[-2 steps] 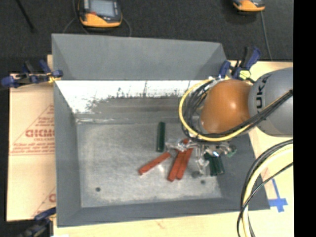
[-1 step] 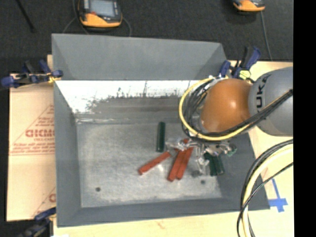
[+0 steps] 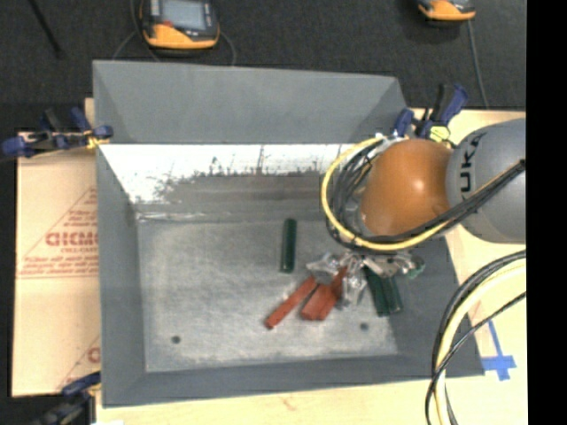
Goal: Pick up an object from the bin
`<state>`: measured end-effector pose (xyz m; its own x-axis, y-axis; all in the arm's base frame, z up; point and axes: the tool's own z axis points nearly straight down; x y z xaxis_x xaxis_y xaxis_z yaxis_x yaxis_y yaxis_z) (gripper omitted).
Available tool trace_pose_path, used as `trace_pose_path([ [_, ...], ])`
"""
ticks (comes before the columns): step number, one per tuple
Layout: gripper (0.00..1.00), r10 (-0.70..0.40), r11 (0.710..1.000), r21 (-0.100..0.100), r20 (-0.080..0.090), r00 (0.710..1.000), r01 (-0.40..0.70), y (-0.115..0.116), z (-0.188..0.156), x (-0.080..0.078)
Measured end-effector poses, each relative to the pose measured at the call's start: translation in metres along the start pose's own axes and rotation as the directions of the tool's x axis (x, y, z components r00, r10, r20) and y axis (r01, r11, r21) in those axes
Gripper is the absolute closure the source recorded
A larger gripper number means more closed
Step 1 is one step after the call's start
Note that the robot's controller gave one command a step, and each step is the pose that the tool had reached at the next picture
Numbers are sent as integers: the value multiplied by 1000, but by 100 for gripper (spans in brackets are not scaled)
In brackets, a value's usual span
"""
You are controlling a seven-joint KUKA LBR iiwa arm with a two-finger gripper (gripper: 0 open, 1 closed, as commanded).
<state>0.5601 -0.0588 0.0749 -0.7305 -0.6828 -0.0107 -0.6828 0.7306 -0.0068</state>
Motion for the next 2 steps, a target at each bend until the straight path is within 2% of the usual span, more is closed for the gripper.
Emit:
trace_pose_path([
  [2, 100, 12, 1000, 0, -5, 1000, -12, -5, -93, -4],
])
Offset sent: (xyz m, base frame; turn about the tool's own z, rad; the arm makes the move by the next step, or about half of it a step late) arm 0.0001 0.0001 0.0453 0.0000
